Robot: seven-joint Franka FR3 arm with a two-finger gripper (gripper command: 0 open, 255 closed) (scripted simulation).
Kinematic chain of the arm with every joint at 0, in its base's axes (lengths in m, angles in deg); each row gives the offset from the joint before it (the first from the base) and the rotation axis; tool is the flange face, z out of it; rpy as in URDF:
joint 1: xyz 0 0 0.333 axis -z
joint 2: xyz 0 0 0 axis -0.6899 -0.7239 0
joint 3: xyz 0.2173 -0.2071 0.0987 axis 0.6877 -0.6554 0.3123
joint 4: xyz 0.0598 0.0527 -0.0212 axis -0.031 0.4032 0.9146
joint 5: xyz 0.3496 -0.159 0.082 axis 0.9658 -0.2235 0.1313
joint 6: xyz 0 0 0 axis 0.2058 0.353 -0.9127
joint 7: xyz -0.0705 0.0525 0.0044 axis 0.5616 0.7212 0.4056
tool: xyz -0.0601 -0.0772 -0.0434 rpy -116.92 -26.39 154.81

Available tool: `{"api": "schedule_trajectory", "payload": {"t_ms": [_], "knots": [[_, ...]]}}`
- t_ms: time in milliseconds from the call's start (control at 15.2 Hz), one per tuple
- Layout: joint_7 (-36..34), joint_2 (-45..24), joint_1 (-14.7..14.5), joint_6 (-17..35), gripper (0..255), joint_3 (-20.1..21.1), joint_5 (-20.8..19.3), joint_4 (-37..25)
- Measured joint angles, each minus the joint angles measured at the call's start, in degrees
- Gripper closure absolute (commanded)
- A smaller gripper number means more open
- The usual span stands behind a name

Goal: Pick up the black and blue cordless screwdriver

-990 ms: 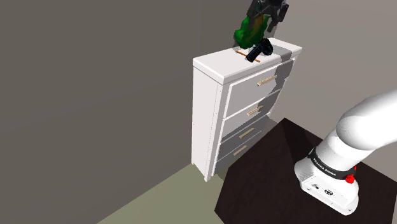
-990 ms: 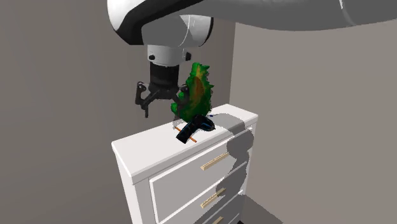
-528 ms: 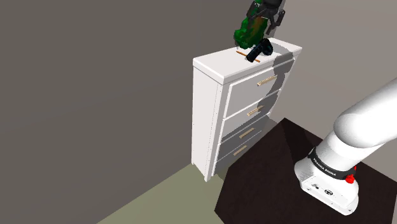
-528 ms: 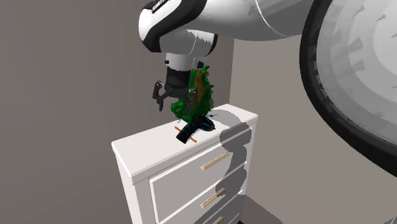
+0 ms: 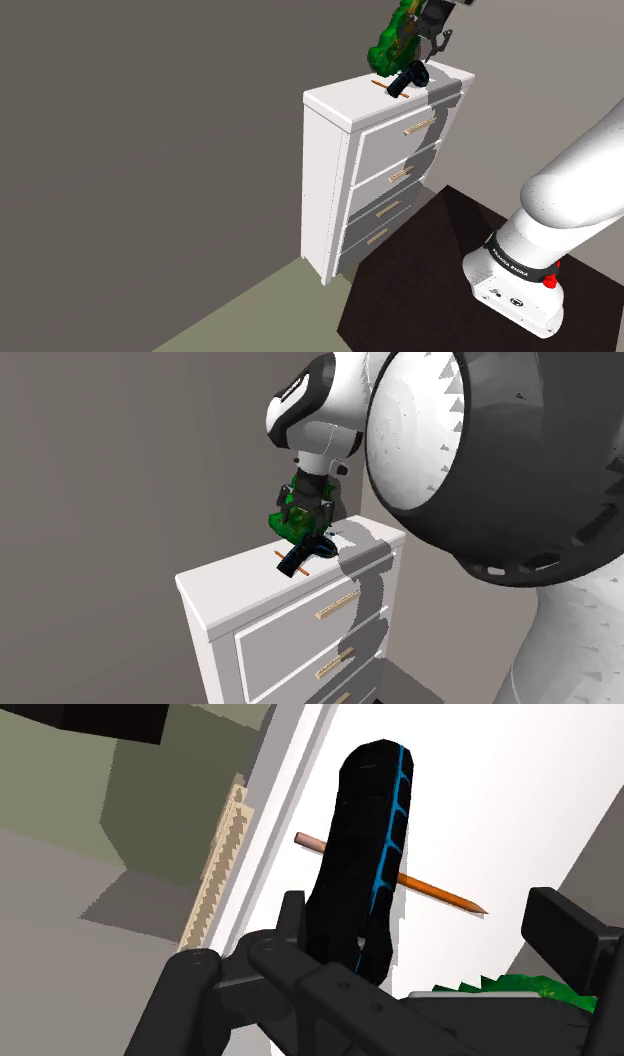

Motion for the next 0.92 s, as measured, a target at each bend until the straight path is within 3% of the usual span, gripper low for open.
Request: {"api": "schedule_trajectory", "payload": {"t_ms": [198,726,792,924], "knots": [[-2.7,-2.7,1.7,0.6,0,-1.7,2.0,-1.3],[-2.2,-3.8,1.9,5.8,0,-1.9,3.2,3.2],[-2.1,-3.9,1.9,6.0,255,-1.9,3.2,3.2],[-2.0,-4.0,2.0,6.2,255,-2.0,3.3,3.2]]}}
